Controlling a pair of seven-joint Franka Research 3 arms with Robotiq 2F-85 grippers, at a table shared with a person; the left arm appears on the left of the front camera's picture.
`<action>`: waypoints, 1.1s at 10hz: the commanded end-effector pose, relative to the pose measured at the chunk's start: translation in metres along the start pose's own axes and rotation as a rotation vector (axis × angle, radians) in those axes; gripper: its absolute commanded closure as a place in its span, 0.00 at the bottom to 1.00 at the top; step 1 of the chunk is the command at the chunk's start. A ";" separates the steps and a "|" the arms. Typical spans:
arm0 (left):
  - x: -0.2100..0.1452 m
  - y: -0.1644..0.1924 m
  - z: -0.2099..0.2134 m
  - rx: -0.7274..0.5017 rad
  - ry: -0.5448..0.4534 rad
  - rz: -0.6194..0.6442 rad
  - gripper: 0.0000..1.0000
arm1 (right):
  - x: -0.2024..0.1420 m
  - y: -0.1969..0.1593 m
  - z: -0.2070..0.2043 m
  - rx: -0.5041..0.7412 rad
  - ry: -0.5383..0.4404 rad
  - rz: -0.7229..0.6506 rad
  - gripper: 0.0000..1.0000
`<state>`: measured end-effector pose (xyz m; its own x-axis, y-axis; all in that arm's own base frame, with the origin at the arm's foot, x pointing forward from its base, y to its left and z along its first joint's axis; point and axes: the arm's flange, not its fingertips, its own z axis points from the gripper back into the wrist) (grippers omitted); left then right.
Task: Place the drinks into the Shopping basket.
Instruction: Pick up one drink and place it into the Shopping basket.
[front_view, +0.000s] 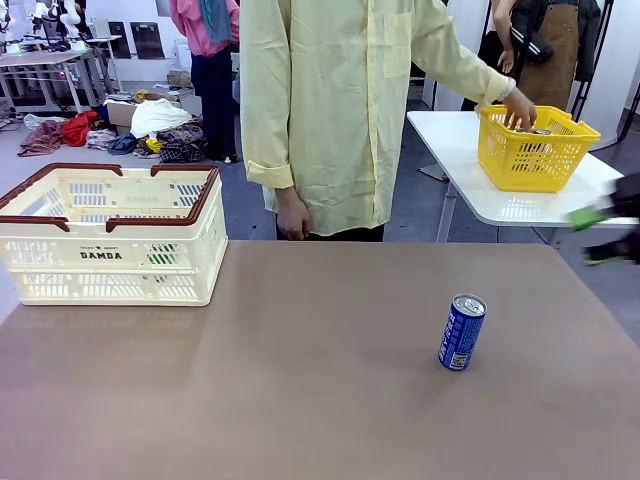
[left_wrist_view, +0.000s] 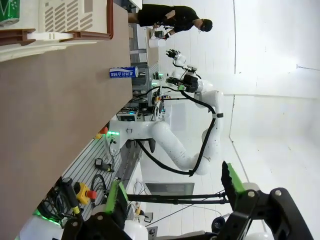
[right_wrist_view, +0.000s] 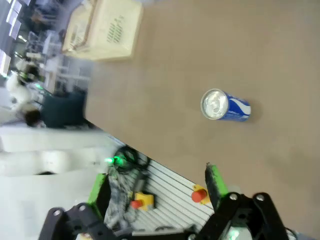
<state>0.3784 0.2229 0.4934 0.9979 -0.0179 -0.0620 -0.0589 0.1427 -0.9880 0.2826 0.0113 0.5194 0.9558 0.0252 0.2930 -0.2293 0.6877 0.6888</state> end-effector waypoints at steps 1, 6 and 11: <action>-0.001 -0.002 0.002 -0.013 -0.002 0.000 0.00 | 0.036 0.023 -0.059 -0.314 0.304 0.108 0.00; -0.001 -0.002 0.002 -0.013 -0.002 0.000 0.00 | 0.016 0.052 -0.103 -0.288 0.284 0.181 0.00; -0.001 -0.002 0.002 -0.013 -0.002 0.000 0.00 | -0.065 0.012 0.066 -0.187 0.038 -0.004 0.00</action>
<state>0.3784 0.2240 0.4929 0.9979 -0.0155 -0.0632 -0.0603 0.1427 -0.9879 0.2811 0.0332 0.5340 0.9701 0.1285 0.2060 -0.2107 0.8671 0.4514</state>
